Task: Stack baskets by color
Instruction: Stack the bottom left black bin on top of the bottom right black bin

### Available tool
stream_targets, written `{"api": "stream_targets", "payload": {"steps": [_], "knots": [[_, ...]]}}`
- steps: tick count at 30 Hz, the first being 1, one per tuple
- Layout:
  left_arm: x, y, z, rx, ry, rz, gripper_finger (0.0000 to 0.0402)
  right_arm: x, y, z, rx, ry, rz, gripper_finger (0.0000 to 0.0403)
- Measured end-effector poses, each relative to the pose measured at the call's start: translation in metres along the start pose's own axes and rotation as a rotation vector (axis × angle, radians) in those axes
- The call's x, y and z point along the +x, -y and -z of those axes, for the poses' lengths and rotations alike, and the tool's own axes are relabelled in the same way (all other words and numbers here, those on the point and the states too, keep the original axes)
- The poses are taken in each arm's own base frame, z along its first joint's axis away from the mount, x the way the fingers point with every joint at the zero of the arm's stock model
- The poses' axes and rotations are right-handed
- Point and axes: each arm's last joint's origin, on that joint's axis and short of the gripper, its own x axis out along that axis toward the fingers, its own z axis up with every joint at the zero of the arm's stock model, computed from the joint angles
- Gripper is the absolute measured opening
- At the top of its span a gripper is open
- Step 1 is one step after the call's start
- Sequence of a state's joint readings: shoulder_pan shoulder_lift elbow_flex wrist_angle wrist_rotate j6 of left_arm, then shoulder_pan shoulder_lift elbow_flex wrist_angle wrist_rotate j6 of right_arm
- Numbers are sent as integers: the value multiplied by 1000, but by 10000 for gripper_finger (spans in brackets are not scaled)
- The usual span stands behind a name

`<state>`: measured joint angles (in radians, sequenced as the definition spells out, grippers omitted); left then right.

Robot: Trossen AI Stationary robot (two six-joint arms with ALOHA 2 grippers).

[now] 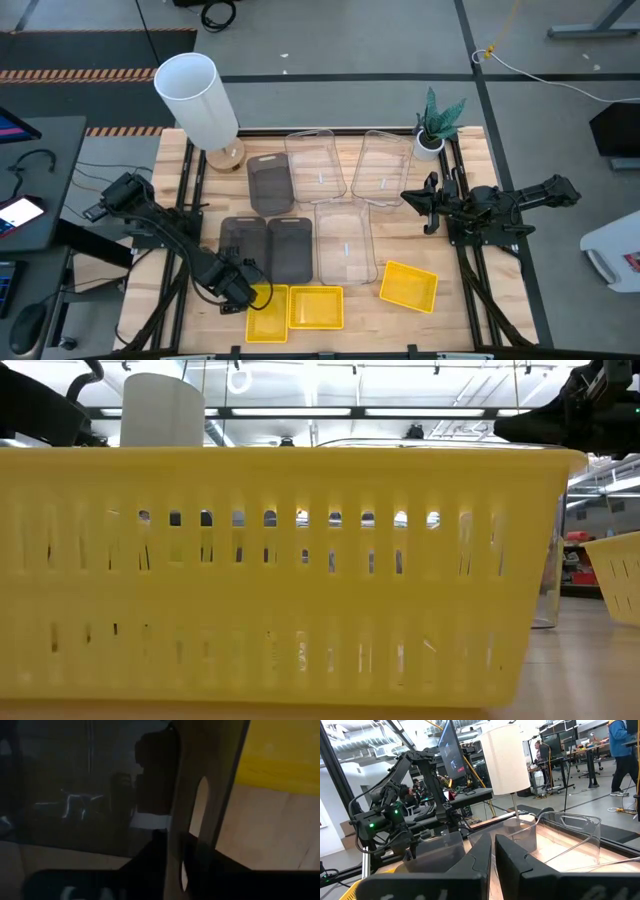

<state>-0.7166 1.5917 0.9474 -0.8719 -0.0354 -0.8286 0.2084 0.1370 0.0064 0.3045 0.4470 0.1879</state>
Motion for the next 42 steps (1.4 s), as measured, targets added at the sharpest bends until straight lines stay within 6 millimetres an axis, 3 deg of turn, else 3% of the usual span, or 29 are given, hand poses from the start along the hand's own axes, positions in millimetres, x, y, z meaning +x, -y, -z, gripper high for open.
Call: {"api": "stream_targets", "payload": {"steps": [3, 8, 19, 27, 34, 42], "knots": [[0, 1, 1, -13, -24, 23, 11, 0, 0, 0, 0, 1, 0, 30], [-11, 4, -1, -37, -73, 52, 12, 0, 0, 0, 0, 0, 0, 30], [-81, 12, -13, -42, -70, -12, 6, 0, 0, 0, 0, 0, 1, 30], [-115, 13, -20, -35, 28, -50, 6, 0, 0, 0, 0, 0, 0, 30], [-129, 15, -27, -4, 165, -84, 6, 0, 0, 0, 0, 0, 0, 30], [-126, 19, -51, -6, 401, -115, 7, 0, 0, 0, 0, 0, 0, 30]]}}
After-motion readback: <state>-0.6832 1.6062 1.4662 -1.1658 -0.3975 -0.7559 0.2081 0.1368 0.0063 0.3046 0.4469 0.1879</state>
